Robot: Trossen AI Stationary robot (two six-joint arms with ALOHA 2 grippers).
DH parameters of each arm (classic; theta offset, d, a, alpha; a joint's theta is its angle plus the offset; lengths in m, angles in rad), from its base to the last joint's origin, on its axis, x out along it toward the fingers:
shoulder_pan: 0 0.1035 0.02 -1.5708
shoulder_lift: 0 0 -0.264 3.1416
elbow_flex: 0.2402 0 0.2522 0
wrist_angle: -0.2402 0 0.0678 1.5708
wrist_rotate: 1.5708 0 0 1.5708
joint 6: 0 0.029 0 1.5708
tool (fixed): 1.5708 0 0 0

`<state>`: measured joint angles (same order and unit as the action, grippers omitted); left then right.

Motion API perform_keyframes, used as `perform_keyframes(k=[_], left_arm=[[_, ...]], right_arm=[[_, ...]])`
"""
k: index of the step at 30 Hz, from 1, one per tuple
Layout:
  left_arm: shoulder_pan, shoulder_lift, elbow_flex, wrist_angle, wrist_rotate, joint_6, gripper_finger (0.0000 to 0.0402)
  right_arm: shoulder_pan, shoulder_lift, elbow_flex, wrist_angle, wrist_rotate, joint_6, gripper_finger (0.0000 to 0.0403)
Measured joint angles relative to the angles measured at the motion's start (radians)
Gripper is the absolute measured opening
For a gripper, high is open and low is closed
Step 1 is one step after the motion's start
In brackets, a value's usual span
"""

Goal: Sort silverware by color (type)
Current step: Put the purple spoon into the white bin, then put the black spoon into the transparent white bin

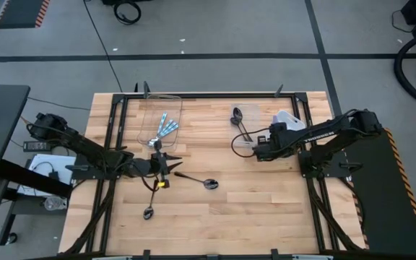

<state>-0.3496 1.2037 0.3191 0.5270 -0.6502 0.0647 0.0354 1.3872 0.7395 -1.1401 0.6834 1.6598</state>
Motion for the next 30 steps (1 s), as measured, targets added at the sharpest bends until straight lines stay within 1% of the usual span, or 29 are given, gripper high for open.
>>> perform_keyframes(k=[6,11,14,20,23,27,30], left_arm=[[0.0,0.0,0.0,0.0,0.0,0.0,0.0078],[-0.001,0.0,0.0,0.0,0.0,0.0,0.0078],[-0.001,0.0,0.0,0.0,0.001,0.0,0.0078],[-0.001,0.0,0.0,0.0,0.028,0.0,0.0078],[-0.001,0.0,0.0,0.0,0.027,0.0,0.0078],[-0.001,0.0,0.0,0.0,0.028,0.0,0.0078],[-0.001,0.0,0.0,0.0,0.028,0.0,0.0078]], right_arm=[[-0.02,0.0,0.0,-0.034,-0.064,0.017,0.0048],[-0.042,0.0,0.0,-0.036,-0.064,-0.001,0.0059],[-0.054,0.0,0.0,-0.036,-0.064,-0.024,0.0083],[-0.094,0.0,0.0,-0.034,-0.059,-0.097,0.0151],[-0.128,0.0,0.0,-0.015,-0.036,-0.173,0.0178],[-0.186,0.0,0.0,0.018,-0.005,-0.294,0.0203],[-0.242,0.0,0.0,0.075,0.001,-0.407,0.0209]])
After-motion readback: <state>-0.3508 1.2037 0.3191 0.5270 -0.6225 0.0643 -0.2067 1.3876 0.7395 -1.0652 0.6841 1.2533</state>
